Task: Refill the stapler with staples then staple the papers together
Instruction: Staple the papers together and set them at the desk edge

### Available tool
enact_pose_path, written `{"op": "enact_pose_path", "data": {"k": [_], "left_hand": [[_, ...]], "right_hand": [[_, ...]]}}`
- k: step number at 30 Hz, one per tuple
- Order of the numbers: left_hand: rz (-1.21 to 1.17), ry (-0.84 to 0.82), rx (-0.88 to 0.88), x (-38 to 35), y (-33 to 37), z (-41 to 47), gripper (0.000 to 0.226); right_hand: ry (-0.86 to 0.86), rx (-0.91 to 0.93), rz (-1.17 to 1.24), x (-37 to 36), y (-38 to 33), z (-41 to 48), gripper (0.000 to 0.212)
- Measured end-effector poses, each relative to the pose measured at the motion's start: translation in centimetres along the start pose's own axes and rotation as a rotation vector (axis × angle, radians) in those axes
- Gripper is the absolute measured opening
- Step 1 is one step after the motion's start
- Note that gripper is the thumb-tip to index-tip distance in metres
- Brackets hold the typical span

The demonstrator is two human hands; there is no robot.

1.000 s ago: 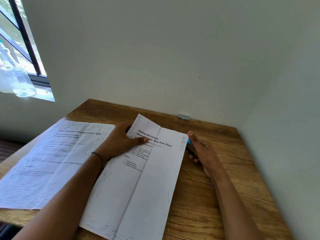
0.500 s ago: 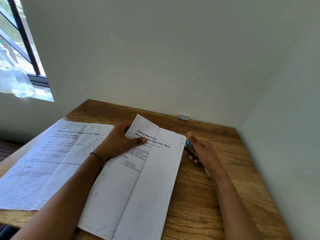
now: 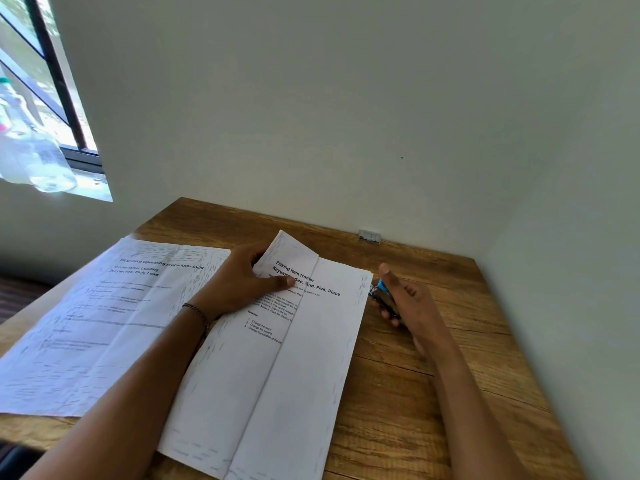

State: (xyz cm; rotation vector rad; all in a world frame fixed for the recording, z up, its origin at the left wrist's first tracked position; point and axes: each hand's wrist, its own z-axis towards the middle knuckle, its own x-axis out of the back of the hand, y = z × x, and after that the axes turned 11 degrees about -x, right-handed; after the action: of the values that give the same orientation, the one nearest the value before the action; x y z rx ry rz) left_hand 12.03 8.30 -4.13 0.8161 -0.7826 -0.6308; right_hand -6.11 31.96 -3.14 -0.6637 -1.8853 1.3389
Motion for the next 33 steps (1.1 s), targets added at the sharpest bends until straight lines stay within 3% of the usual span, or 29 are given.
{"op": "enact_pose_path", "data": {"k": [7,15,33], "left_hand": [[0.031,-0.016,-0.023,-0.04,0.03,0.07,0.031],[0.025,-0.014,-0.042,-0.09,0.34,0.07,0.030],[0.031,-0.037,-0.051,-0.43,0.82,0.09,0.033]], "right_hand": [[0.033,0.001,-0.053,-0.14,0.03,0.21,0.059],[0.039,0.017,-0.108,-0.30,0.03,0.05,0.050],[0.018,0.010,-0.091,-0.27,0.58,0.81,0.052]]}}
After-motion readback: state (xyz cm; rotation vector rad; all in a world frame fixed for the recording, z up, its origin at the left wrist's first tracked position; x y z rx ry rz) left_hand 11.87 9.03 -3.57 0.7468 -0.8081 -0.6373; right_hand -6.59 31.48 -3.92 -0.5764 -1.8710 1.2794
